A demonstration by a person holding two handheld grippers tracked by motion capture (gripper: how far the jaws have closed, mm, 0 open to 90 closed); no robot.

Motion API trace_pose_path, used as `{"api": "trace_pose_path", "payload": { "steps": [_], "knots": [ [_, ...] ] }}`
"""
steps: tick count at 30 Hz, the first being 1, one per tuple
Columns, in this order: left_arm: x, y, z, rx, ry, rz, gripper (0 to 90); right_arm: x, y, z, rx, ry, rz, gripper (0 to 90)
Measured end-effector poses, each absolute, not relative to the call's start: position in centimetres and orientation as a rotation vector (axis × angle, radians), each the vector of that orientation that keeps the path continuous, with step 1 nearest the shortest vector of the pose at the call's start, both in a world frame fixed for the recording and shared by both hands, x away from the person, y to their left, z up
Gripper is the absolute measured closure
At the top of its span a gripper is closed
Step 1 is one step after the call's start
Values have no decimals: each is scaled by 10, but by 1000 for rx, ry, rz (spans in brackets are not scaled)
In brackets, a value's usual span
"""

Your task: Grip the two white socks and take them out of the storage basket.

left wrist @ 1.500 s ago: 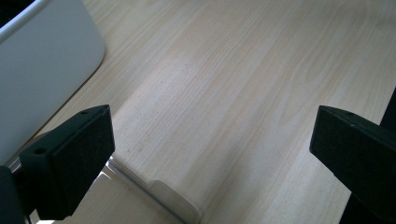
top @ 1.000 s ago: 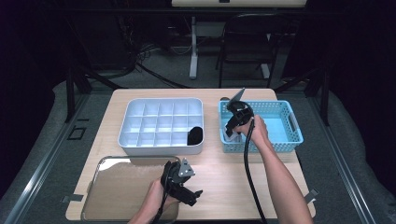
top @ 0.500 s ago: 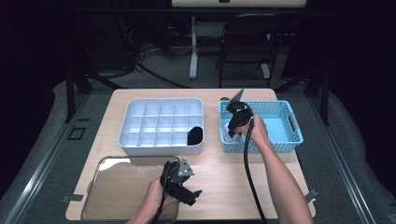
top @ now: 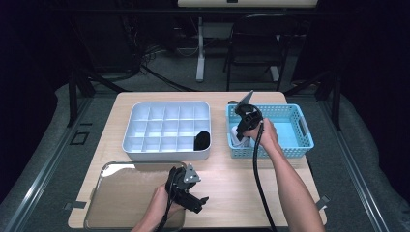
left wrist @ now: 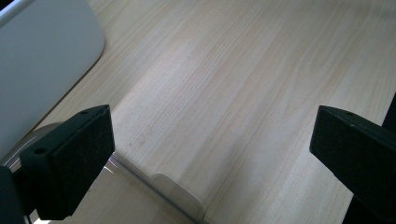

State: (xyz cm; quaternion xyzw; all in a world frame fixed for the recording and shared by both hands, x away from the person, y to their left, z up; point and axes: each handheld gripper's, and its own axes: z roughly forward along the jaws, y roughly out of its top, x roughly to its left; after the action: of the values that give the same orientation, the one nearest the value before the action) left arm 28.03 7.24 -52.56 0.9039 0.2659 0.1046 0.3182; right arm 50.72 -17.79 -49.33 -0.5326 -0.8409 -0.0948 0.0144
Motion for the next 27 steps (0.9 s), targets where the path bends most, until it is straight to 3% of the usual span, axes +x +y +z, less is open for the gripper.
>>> {"api": "trace_pose_path", "payload": {
  "steps": [27],
  "knots": [
    [282, 75, -527, 2365, 714, 255, 1, 485, -186, -424, -1654, -2725, -469, 645]
  ]
}}
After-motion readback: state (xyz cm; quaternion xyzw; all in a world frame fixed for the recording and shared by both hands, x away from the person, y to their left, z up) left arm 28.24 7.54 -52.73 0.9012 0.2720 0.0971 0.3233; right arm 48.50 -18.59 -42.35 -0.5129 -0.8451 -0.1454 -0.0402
